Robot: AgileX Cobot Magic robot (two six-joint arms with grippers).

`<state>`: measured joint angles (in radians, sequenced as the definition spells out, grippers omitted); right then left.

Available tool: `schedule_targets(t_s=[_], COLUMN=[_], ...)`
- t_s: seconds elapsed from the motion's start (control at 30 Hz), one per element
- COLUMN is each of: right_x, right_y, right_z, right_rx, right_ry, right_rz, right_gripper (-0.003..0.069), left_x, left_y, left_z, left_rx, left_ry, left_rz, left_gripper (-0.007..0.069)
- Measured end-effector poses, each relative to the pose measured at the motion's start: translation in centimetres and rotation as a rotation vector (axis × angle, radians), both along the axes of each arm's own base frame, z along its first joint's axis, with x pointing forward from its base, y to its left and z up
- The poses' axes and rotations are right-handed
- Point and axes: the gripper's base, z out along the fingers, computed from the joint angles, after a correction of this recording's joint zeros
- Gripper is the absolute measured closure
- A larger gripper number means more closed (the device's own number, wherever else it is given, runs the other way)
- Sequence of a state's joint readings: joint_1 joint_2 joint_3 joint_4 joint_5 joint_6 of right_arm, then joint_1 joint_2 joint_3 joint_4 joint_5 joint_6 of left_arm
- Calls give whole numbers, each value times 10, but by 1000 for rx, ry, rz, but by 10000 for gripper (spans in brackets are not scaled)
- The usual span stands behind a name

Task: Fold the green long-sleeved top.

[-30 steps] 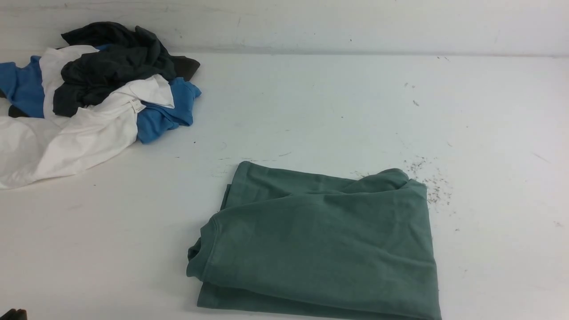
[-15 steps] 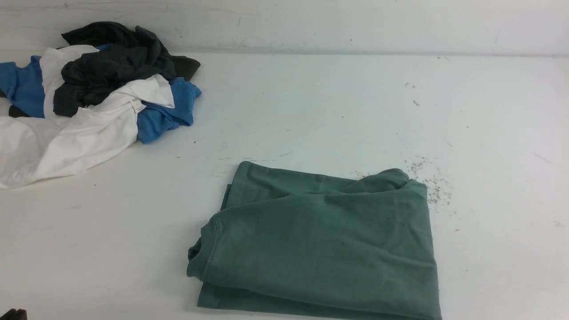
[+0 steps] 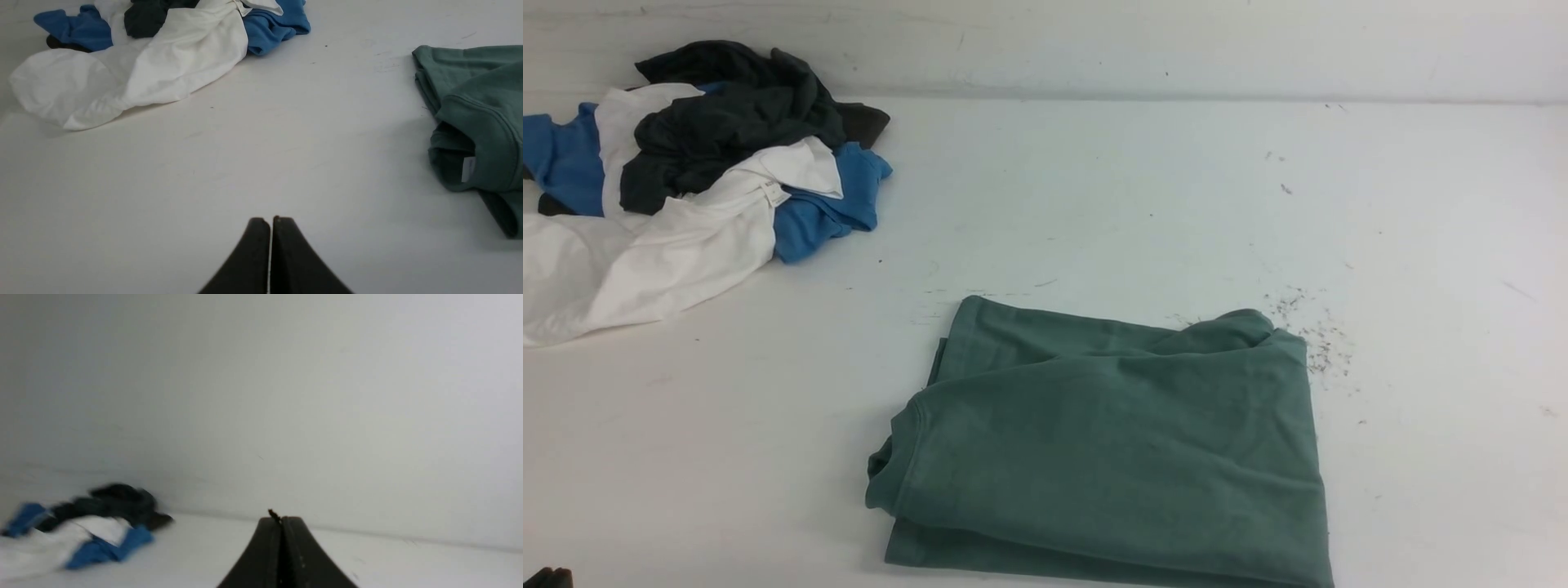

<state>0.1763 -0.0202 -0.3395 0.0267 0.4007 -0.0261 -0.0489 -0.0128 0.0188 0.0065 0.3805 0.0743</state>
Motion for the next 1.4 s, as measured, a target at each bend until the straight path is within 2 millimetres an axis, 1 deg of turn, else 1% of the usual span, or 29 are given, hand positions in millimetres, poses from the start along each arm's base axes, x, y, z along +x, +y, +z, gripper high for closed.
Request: schedule_targets(t_s=[0.03, 0.07, 0.13, 0.17, 0.2, 0.23, 0.27, 0.3, 0.43, 1.4], right_x=[1, 11, 21, 21, 27, 29, 30, 30, 30, 31], right_y=[0, -2, -4, -4, -6, -7, -8, -8, -8, -8], right_z=[-3, -27, -60, -60, -85, -101, -112, -116, -116, -116], right_rx=[-2, -27, -44, -43, -44, -46, -47, -40, -61, -59], right_ry=[9, 83, 188, 188, 259, 307, 346, 357, 353, 354], right_rz=[-9, -97, -166, -172, -208, -222, -233, -235, -238, -238], right_gripper=[673, 673, 673, 673, 673, 673, 673, 674, 674, 674], left_x=[0, 0, 0, 0, 0, 0, 0, 0, 0, 0], left_y=[0, 0, 0, 0, 0, 0, 0, 0, 0, 0], left_z=[0, 0, 0, 0, 0, 0, 0, 0, 0, 0], left_rx=[0, 0, 0, 0, 0, 0, 0, 0, -2, -2], left_ry=[0, 0, 0, 0, 0, 0, 0, -1, -1, -2], left_rz=[0, 0, 0, 0, 0, 0, 0, 0, 0, 0], left_gripper=[629, 629, 629, 629, 629, 629, 629, 629, 629, 629])
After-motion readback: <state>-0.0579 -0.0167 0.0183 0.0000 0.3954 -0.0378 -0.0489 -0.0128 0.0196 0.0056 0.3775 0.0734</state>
